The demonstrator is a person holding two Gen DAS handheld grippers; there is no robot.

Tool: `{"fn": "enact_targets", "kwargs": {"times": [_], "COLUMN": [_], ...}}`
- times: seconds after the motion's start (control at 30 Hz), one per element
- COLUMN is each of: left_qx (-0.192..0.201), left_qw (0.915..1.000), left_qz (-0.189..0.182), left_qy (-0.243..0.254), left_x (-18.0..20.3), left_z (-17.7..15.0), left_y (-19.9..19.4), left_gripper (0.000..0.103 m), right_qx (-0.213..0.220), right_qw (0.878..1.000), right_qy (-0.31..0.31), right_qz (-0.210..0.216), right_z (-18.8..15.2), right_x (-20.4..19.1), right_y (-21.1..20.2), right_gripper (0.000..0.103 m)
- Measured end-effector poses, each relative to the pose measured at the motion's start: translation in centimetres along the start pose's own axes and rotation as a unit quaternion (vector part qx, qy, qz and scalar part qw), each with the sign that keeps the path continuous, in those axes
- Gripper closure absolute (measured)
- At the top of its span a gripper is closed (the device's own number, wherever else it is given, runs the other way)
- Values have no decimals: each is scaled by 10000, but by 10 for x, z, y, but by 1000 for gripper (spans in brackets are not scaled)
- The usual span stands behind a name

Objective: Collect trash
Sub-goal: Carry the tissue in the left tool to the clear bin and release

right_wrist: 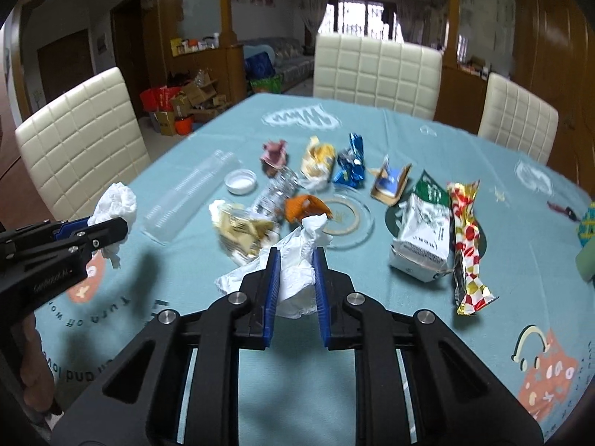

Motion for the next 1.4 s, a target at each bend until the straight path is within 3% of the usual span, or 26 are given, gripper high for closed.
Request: {"fn": "enact_targets", "kwargs": {"times": [0.4, 0.67, 0.87, 0.97, 1.03, 1.07, 1.4], "left_qx": [314, 257, 214, 126, 108, 136, -20], "left_qw": [9965, 9916, 9893, 9895, 9887, 9884, 9852], "left_qz": [619, 1051, 1212, 1184, 1216, 1224, 1284], "left_qy": [-465, -713, -785, -819, -874, -890, -1137], "left_x": [-95, -157, -194, -205, -210, -211, -237], "left_z": [-12, -12, 2, 9, 12, 13, 4], "left_y": [-34, -31, -17, -4, 2, 3, 9], "left_gripper": [76, 76, 76, 70, 38, 33, 30], "right_qx": [108, 103, 52, -40, -103, -139, -262], "right_qw": [9973, 9913, 9887, 9897, 9909, 9915, 9915], "right_qy": [-670, -1153, -1293, -1211, -1123, -1085, -1086], "right_qz": [283, 629, 757, 757, 731, 711, 668], "right_z": [17, 37, 41, 42, 42, 42, 47], "right_x": [-80, -143, -168, -170, -168, -167, -174], "right_y": [-2, 20, 39, 50, 57, 61, 80], "right_gripper": [84, 84, 84, 84, 84, 84, 84]}}
Point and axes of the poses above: each gripper's, at about its wrist camera, not at the fingertips, and y roughly the way its jaws point, x to its right, z to its top, the point moved 3 cm from there along y, roughly the way its jaws point, and after that the axes turned 2 degrees about z, right-handed, at the moved point
